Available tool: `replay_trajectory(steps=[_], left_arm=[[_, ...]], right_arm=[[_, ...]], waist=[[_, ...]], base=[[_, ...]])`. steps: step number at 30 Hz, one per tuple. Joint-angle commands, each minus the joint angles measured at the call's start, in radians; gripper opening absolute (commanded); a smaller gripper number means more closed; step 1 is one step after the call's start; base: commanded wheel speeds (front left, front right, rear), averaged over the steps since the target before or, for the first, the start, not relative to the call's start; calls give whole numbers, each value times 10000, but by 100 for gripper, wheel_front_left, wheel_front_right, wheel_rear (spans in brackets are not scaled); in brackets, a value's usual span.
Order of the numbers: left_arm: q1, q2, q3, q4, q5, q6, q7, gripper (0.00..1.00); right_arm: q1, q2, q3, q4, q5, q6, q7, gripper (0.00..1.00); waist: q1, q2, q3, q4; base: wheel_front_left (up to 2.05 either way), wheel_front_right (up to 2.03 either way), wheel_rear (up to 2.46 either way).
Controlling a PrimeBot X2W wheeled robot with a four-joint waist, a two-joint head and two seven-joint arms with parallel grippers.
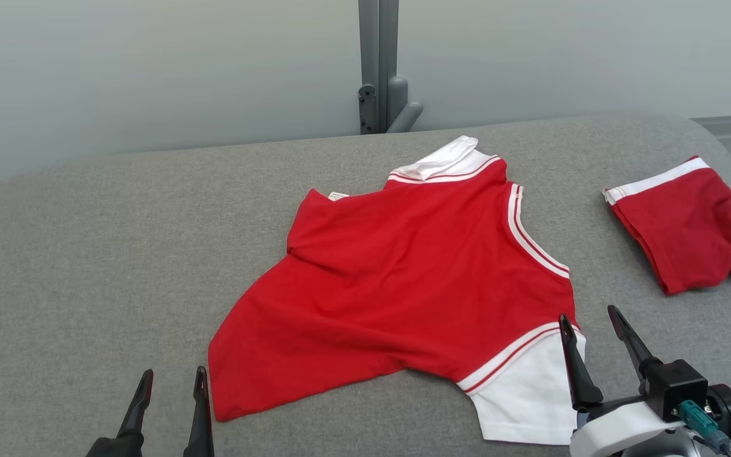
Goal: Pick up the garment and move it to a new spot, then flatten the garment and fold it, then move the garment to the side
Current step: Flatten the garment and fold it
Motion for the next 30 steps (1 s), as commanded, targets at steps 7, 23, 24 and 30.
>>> replay_trajectory(steps=[7, 23, 24, 30], left_arm=[[272, -564, 813, 304, 361, -830, -26, 100], [274, -1315, 1959, 773, 1143, -1764, -28, 100], [309, -1349, 1982, 813, 1155, -1808, -27, 100], [322, -1414, 1869, 1435, 992, -1976, 25, 100]], right_arm=[[280, -17, -149, 140, 22, -17, -30, 100], [168, -14, -99, 370, 41, -17, -30, 100], [159, -14, -71, 377, 29, -17, -30, 100], [128, -73, 78, 1223, -80, -18, 120, 100]], waist=[[0, 41, -66, -96], [0, 41, 30, -241], [0, 41, 31, -256], [0, 41, 74, -371]], base=[[0, 0, 0], [0, 0, 0], [0, 0, 0], [0, 0, 0]])
